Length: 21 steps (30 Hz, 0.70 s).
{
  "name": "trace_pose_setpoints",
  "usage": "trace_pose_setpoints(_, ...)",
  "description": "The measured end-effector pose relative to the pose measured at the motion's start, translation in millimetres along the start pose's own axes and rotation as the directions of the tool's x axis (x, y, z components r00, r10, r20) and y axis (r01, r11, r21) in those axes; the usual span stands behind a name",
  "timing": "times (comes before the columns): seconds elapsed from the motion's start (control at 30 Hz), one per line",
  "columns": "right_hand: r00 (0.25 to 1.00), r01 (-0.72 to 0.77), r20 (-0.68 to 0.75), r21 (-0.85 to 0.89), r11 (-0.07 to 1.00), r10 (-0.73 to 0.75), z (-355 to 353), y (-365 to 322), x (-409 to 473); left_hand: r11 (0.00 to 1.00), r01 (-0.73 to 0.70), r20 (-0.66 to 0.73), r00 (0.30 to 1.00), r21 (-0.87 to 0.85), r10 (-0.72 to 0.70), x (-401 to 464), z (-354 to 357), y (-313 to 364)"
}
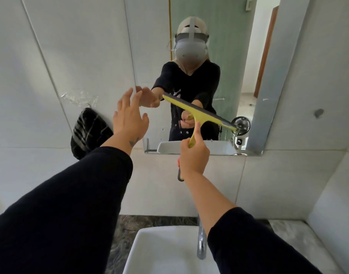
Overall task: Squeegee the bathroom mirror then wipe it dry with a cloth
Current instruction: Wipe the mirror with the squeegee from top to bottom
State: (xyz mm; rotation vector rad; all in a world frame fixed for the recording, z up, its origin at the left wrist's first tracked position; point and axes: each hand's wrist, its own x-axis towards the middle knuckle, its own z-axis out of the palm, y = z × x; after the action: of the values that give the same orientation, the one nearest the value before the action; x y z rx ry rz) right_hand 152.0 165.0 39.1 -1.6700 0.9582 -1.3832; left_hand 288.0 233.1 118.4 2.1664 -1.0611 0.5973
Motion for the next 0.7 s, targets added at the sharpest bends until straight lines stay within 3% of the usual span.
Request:
trace_pose_setpoints(0.2, 0.998, 0.063, 0.027, -0.077, 0.995, -0.061, 10, 3, -8, 1.0, -0.005, 0.011, 1.0, 0.0, 0.005, -4, -3, -9)
trace_pose_setpoints(0.43, 0.959, 0.235, 0.223, -0.287, 0.929, -0.174, 8, 3, -19, 0.999, -0.018, 0.052, 0.998, -0.033, 0.02, -10, 8, 3)
trace_pose_setpoints(0.57, 0.889, 0.403, 0.41, -0.485, 0.776, -0.206, -1, 6, -13, 0.999, 0.003, 0.101, 0.995, -0.045, 0.002, -16, 15, 8)
trace_pose_setpoints(0.7, 0.792, 0.572, 0.565, -0.549, 0.61, -0.234, -13, 11, -8, 0.999, 0.007, 0.137, 0.991, -0.043, -0.001, -21, 19, 15)
